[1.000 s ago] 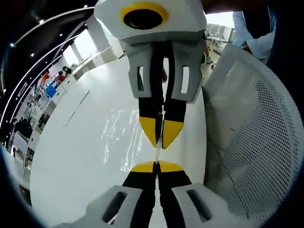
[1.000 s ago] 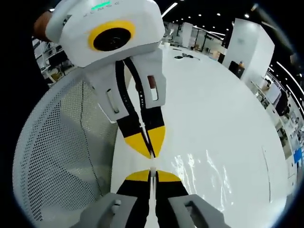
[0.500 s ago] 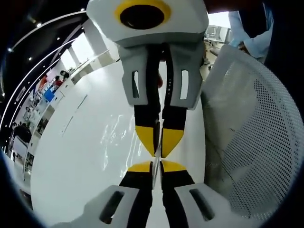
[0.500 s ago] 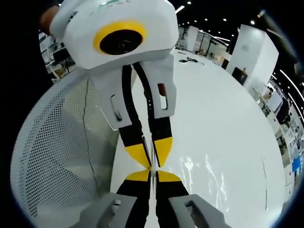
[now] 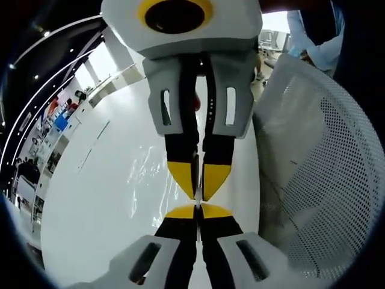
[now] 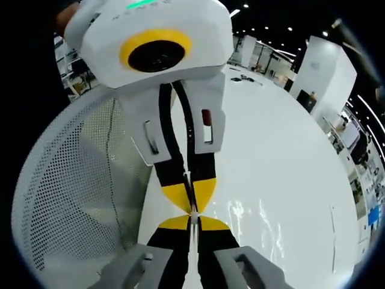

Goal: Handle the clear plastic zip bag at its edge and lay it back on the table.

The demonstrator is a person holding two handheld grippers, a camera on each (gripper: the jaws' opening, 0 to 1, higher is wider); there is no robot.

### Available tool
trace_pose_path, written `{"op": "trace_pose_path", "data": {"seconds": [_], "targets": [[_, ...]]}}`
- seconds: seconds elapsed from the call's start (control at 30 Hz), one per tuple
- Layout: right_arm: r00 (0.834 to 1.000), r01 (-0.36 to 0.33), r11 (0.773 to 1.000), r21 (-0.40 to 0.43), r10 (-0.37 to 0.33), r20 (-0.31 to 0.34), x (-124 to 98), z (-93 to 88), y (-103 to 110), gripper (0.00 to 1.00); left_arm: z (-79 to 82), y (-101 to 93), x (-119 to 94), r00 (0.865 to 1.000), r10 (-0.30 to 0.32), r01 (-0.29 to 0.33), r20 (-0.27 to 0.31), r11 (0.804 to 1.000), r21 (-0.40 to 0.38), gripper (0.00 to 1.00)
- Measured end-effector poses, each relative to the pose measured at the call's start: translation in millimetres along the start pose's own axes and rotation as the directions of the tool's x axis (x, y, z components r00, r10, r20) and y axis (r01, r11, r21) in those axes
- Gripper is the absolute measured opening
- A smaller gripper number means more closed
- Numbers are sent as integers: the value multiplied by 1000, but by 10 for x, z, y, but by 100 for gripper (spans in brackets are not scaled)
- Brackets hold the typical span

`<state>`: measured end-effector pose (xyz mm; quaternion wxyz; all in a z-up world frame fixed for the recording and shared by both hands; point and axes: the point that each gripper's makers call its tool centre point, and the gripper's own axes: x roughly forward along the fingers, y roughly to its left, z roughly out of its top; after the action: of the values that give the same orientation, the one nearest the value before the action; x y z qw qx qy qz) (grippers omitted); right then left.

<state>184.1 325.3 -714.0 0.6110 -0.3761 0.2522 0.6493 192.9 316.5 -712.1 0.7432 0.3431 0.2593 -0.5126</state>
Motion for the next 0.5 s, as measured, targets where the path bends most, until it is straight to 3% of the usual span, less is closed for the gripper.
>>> {"op": "trace_pose_path", "data": {"seconds": [0.37, 0.5], "targets": [[1000, -12, 1000, 0, 12, -9, 20, 5, 24, 0, 2, -39, 18, 1000, -16, 16, -13, 1000, -8, 0], [1000, -25, 999, 43, 25, -12, 25, -16, 31, 0, -1, -56, 27, 1000, -26, 25, -15, 999, -22, 0]]}}
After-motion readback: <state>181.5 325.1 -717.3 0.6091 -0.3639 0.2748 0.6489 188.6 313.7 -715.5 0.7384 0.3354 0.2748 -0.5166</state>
